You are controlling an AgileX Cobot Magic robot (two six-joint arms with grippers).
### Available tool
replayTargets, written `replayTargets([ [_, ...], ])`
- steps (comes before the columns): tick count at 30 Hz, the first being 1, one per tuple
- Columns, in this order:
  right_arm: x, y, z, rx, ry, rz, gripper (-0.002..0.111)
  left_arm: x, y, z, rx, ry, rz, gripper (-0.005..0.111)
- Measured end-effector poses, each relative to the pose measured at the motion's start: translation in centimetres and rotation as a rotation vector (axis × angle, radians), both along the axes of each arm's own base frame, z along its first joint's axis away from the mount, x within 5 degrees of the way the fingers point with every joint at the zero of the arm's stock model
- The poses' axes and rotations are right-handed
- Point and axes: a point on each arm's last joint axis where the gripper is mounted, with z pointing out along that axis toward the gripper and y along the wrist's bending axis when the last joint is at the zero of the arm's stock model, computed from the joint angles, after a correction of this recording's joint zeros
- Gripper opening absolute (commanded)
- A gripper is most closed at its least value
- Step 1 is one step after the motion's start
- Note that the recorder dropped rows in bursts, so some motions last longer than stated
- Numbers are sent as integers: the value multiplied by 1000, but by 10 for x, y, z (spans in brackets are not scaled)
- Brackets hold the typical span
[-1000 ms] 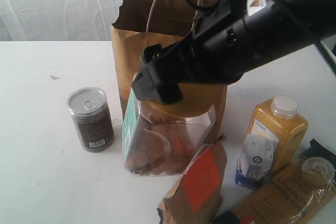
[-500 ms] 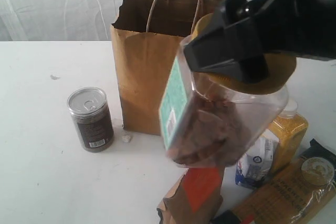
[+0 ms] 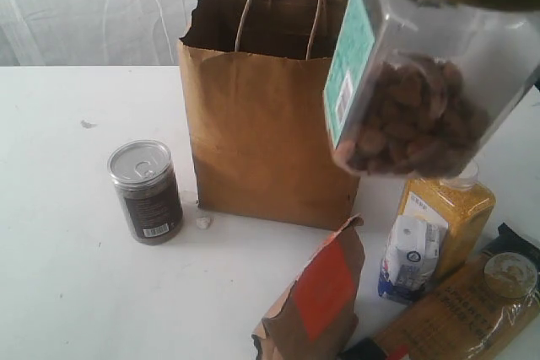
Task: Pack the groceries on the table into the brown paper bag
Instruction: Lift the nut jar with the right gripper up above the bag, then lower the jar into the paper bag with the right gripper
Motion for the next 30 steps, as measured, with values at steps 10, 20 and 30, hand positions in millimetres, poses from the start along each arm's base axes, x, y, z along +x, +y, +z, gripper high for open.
replayTargets([
  [10,14,-7,37,-24,-149,-125,0,0,0,0,0,0,0,0],
  [20,64,17,43,-120,-172,-205,0,0,0,0,0,0,0,0],
  [30,113,49,28,-156,-204,-167,0,0,0,0,0,0,0,0],
])
